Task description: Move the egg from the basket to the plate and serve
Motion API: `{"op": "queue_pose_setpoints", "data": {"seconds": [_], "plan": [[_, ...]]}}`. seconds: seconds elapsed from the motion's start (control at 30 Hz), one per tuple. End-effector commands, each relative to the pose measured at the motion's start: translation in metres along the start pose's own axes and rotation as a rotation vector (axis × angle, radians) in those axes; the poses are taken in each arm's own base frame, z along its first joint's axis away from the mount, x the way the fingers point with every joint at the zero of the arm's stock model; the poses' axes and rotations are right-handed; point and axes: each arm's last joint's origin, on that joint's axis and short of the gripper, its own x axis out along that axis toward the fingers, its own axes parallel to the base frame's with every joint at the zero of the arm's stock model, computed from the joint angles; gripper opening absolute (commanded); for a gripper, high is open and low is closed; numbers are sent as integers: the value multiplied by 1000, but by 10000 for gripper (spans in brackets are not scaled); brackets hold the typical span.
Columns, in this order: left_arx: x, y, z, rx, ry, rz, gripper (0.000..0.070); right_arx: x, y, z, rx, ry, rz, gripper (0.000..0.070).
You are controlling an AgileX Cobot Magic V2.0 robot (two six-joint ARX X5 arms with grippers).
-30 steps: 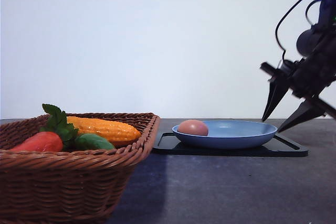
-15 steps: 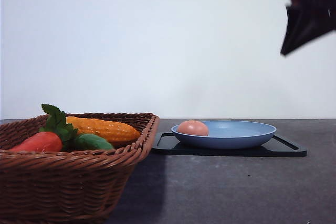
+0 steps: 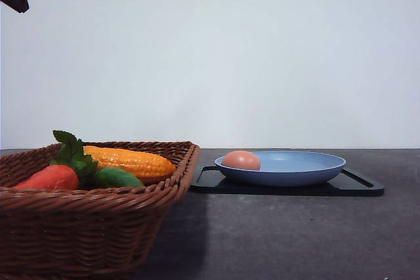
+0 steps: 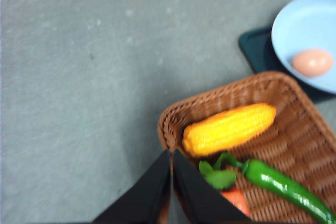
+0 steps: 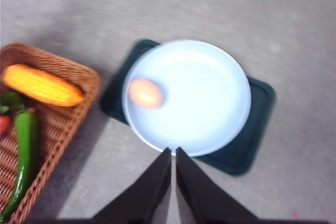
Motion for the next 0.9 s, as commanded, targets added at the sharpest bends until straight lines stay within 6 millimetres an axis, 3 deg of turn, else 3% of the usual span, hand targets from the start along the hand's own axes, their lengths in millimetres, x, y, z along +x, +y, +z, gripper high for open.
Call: {"op": "queue_pose_setpoints", "data": {"seconds": [0.0, 0.17, 0.5, 0.6, 0.87], "plan": [[-1, -1, -3, -14, -46, -31, 0, 0, 6, -7, -35, -45, 14, 0], [-11, -2, -26, -78, -176, -44, 0, 6, 13, -45, -75, -179, -2, 0], [-20, -4, -89, -227, -317, -64, 0, 42, 6, -124, -52, -332, -10, 0], [-24, -4, -94, -289, -332, -76, 0, 49, 5, -132, 0, -322, -4, 0], [-26, -4, -91, -296, -358, -78, 0, 49, 5, -132, 8, -328, -1, 0]]}}
